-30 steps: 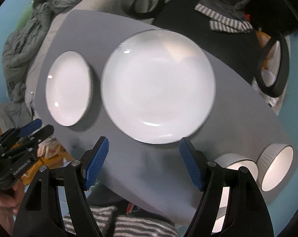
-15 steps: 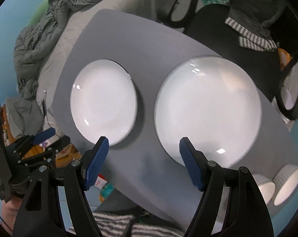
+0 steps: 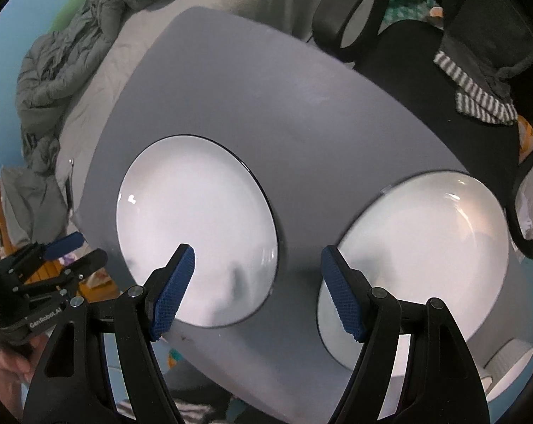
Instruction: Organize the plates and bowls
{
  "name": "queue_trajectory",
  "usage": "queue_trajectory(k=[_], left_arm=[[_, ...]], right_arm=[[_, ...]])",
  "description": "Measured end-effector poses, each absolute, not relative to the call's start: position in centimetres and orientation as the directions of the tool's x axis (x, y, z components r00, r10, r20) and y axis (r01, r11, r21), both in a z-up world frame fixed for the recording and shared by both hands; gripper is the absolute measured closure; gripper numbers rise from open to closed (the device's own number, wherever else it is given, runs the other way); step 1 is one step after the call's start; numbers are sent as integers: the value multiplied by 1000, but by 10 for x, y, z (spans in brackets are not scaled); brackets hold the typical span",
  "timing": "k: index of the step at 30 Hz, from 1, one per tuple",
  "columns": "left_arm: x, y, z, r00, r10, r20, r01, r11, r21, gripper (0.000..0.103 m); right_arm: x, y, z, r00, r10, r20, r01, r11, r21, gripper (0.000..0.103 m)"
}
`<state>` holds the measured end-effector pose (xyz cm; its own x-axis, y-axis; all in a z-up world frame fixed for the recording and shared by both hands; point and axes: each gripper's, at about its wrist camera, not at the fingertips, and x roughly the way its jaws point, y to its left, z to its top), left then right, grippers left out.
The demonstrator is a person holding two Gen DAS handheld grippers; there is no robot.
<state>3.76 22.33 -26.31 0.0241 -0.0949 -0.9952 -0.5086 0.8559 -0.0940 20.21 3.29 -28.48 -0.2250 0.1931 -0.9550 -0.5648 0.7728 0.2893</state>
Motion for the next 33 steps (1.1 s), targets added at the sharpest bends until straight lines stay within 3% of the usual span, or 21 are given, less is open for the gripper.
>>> queue_trajectory(k=[21,28,31,33], left_arm=[[51,243,-300,21,-182,-983,-494,853,-168,48],[47,244,-305,21,-221,-975,-499,843,-202,49],[46,244,-309,4,-210,-978,-492,851,-185,62],[47,243,-311,3,-223,-975,-489,850,-195,65]], right_arm=[[199,52,-320,-283,144,-948,-552,784,284,32],[190,51,-330,-322,119,-939,-559,776,290,55],[188,52,-331,-320,112,-941,-563,776,283,58],[189,51,-331,-316,110,-942,-559,781,279,60]])
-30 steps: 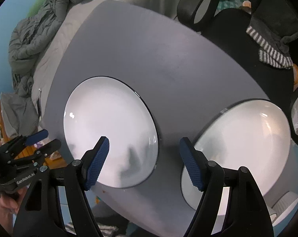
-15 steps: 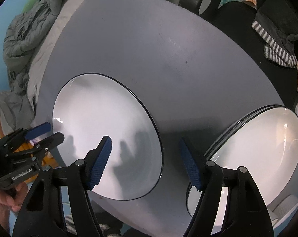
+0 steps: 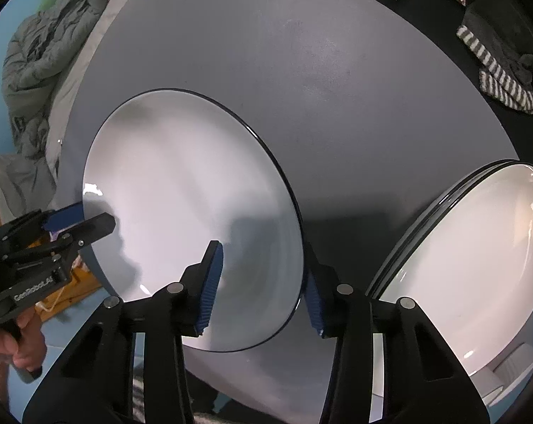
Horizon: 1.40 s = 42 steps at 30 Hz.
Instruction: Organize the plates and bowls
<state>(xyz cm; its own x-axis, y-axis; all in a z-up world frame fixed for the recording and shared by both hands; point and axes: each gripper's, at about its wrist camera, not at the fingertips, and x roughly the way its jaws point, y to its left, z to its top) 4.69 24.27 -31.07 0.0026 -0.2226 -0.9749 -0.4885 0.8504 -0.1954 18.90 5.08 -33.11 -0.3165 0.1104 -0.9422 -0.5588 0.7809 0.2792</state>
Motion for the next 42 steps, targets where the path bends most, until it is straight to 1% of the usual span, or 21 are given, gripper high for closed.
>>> queue_trajectory(k=[3,6,7,8,10,16,22,31,37,42], left_arm=[[47,242,-310,5,-245,-970,-490,845,-216,74],[48,241,-309,3,-248,-969,-484,847,-218,81],[48,240,-309,2,-247,-969,-479,850,-218,84],[48,239,-309,1,-244,-970,-473,854,-215,85],[49,236,-308,-11,-235,-972,-459,865,-204,86],[59,226,-307,-20,-220,-975,-452,872,-187,87],[59,227,-309,-25,-222,-975,-448,874,-187,87],[60,218,-307,-25,-186,-982,-435,887,-157,87],[59,217,-306,-33,-173,-984,-426,894,-143,87],[64,207,-307,-46,-168,-985,-413,901,-135,87]], right_arm=[[191,48,-331,-321,123,-939,-531,798,286,62],[191,44,-332,-314,117,-942,-522,808,274,69],[191,45,-332,-310,108,-945,-524,810,265,74],[191,44,-333,-302,96,-949,-529,811,250,79],[194,35,-332,-292,84,-953,-534,812,236,82],[194,31,-330,-287,78,-955,-535,814,228,85],[185,35,-324,-251,81,-965,-548,810,210,86],[174,40,-319,-208,99,-973,-540,818,198,87],[173,37,-314,-203,126,-971,-527,822,217,90],[173,38,-312,-211,113,-971,-522,827,209,90]])
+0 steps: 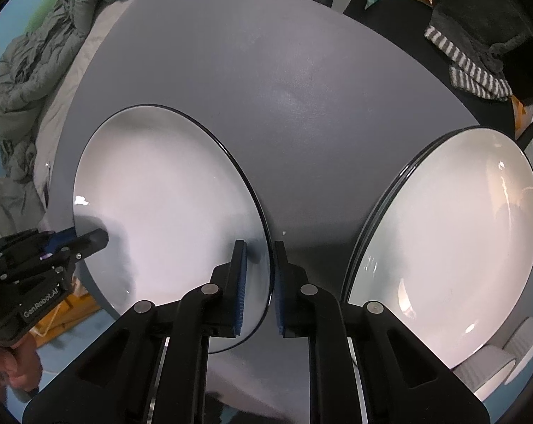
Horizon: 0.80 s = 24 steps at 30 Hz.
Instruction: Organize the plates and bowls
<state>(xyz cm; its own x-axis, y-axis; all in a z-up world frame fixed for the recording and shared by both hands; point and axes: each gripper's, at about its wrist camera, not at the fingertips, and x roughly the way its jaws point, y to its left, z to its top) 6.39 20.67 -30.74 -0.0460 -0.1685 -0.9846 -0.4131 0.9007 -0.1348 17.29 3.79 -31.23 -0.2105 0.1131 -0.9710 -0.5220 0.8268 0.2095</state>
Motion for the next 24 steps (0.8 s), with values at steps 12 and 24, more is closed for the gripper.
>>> queue_trajectory(k=[12,24], left_arm=[[70,194,-281,-43,-125,-991,-354,930,-101,90],[91,189,-245,34,-139,-990,-329,934,-142,101]], right_arm=[[176,23,-292,-205,105,-973,-484,854,194,91],[185,-4,-305,-271,164,-949,-307,919,247,97]])
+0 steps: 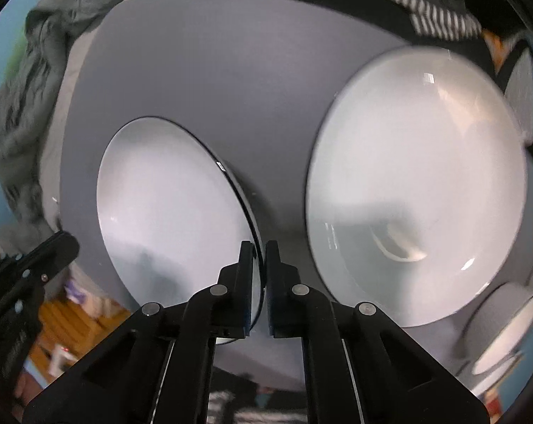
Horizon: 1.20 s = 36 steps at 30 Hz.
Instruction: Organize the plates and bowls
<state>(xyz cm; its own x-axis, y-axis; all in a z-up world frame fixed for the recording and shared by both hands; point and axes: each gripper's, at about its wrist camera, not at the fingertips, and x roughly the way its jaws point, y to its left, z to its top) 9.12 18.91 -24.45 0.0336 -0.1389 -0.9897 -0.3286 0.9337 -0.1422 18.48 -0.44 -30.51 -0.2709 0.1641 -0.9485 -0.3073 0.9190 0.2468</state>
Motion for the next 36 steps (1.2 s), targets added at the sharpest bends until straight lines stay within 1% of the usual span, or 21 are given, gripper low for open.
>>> queue_trajectory(k=[3,6,8,10,12,15,18,23,24,25,27,30,32,34,36], left_arm=[[78,205,-258,-1,-117,-993,-348,931,-109,101],[72,216,-280,-56,-89,-994,-342,938,-64,93],[69,214,-290,-68,-109,-992,-349,934,-79,93],[70,213,-297,-64,-148,-987,-340,933,-118,83],[70,210,-302,-61,-139,-988,-322,940,-112,77],[72,206,-307,-58,-122,-991,-297,950,-100,76],[71,210,-312,-62,-127,-990,-310,945,-101,77],[66,210,-301,-32,-179,-983,-341,927,-157,76],[65,210,-299,-25,-179,-983,-340,927,-160,74],[62,210,-296,-18,-175,-984,-340,927,-159,69],[59,210,-293,-8,-167,-986,-351,924,-153,62],[52,212,-291,-2,-203,-979,-372,909,-188,60],[47,222,-293,10,-211,-977,-378,904,-199,57],[44,229,-293,33,-217,-976,-376,902,-213,45],[44,229,-289,58,-243,-968,-373,894,-247,42]], right_arm=[[186,-12,-311,-291,186,-939,-294,916,273,97],[183,-12,-313,-282,173,-944,-309,915,260,97],[184,-13,-315,-285,179,-942,-302,916,266,97],[184,-11,-314,-283,176,-943,-304,916,263,97],[183,-8,-313,-276,165,-947,-317,914,252,96],[182,-7,-313,-270,163,-949,-324,913,249,96],[181,-7,-313,-269,174,-947,-323,910,259,96],[177,-8,-313,-264,169,-950,-330,909,254,96],[177,-9,-313,-265,171,-949,-327,910,255,96],[176,-8,-313,-266,173,-948,-324,910,257,96],[176,-9,-314,-267,175,-948,-321,911,258,96],[174,-12,-314,-269,175,-947,-315,913,258,96],[174,-13,-314,-268,174,-948,-314,914,257,96],[175,-14,-314,-267,173,-948,-315,914,256,96],[175,-14,-315,-268,174,-948,-315,914,256,96]])
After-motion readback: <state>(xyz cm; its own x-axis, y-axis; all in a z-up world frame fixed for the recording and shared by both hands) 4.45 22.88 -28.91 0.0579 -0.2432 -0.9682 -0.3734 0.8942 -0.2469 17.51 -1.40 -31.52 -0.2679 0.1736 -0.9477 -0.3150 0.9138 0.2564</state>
